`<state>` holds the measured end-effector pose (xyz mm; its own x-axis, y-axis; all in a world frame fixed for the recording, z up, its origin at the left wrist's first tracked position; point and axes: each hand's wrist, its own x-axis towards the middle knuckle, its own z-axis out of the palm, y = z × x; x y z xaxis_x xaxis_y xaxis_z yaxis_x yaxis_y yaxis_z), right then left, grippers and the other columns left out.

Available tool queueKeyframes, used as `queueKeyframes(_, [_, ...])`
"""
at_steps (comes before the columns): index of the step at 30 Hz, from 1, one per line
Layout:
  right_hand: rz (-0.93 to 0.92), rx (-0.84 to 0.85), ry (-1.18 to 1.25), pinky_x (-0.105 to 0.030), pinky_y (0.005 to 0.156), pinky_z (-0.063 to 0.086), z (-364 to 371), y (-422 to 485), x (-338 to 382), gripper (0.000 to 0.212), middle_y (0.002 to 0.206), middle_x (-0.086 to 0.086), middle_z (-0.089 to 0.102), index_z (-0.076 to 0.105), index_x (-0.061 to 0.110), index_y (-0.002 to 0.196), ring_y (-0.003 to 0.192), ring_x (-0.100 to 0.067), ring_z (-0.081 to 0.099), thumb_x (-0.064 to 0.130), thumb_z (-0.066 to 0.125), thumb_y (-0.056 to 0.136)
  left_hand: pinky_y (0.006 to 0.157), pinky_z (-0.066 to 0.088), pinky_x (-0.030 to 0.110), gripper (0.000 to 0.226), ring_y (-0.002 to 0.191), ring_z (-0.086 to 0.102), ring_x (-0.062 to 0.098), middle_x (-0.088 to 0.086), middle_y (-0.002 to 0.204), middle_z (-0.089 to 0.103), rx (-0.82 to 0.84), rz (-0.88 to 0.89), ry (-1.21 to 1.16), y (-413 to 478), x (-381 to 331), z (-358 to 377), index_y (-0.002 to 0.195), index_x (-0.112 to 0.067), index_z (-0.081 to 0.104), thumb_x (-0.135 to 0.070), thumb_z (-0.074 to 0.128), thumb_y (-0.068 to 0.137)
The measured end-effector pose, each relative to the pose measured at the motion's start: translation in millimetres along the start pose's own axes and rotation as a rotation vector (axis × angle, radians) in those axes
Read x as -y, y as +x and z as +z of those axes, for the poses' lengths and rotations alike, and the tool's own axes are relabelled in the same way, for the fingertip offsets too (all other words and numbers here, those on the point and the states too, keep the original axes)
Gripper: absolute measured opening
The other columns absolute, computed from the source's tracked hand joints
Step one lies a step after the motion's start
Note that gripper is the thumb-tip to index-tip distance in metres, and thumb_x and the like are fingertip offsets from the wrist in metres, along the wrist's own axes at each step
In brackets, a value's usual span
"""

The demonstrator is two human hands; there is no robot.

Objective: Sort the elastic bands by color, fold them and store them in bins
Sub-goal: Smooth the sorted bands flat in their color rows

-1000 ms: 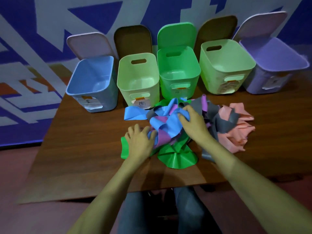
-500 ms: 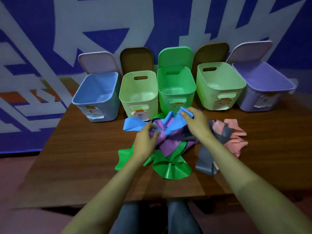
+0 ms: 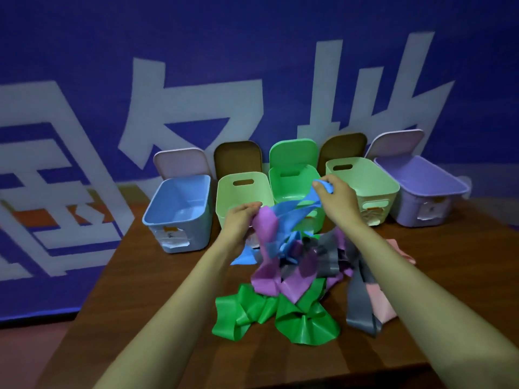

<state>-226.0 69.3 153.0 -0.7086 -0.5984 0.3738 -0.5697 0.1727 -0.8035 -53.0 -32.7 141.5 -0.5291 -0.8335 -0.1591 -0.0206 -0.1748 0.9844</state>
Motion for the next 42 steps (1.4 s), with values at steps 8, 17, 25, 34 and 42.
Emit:
queueKeyframes(8, [-0.124, 0.525, -0.309, -0.027, 0.104, 0.031, 18, 4, 8, 0.052, 0.137, -0.006, 0.044, 0.050, 0.023, 0.131, 0.129, -0.021, 0.038, 0.004, 0.057, 0.083, 0.058, 0.041, 0.019, 0.048, 0.068, 0.051, 0.012, 0.000, 0.092, 0.064, 0.242, 0.269, 0.439, 5, -20, -7, 0.094, -0.017, 0.067, 0.018, 0.040, 0.077])
queueKeyframes(17, [-0.142, 0.547, -0.096, -0.038, 0.077, 0.047, 28, 0, 3, 0.004, 0.088, -0.012, 0.066, 0.063, 0.011, 0.088, 0.081, -0.029, 0.060, 0.011, 0.064, 0.084, 0.066, 0.044, 0.030, 0.044, 0.066, 0.048, 0.015, 0.001, 0.100, 0.055, 0.192, 0.436, 0.738, 12, -13, -19, 0.125, -0.019, 0.050, -0.001, 0.056, 0.086])
queueKeyframes(25, [-0.078, 0.429, 0.063, -0.025, 0.073, 0.047, 19, 9, 17, 0.017, 0.082, 0.004, 0.062, 0.062, 0.015, 0.092, 0.072, -0.008, 0.055, 0.013, 0.073, 0.078, 0.060, 0.030, 0.031, 0.017, 0.068, 0.045, 0.021, 0.003, 0.070, 0.054, -0.006, 0.479, 0.707, 5, -5, -11, 0.081, -0.013, 0.055, -0.024, 0.053, 0.094])
queueKeyframes(34, [0.032, 0.411, 0.262, -0.025, 0.071, 0.044, 12, 3, 12, 0.021, 0.074, 0.002, 0.056, 0.059, 0.020, 0.077, 0.069, -0.013, 0.051, 0.004, 0.073, 0.077, 0.061, 0.041, 0.027, 0.021, 0.063, 0.049, 0.013, 0.001, 0.068, 0.059, -0.094, 0.470, 0.533, 5, 6, -15, 0.077, -0.011, 0.062, -0.030, 0.069, 0.084])
queueKeyframes(42, [0.053, 0.418, 0.061, -0.024, 0.069, 0.044, 7, -1, 1, 0.014, 0.075, 0.000, 0.061, 0.060, 0.016, 0.078, 0.069, -0.010, 0.053, 0.007, 0.070, 0.080, 0.059, 0.044, 0.013, 0.029, 0.062, 0.050, 0.006, -0.001, 0.073, 0.052, 0.243, 0.275, 0.326, -2, 17, -21, 0.086, -0.017, 0.054, -0.002, 0.075, 0.074])
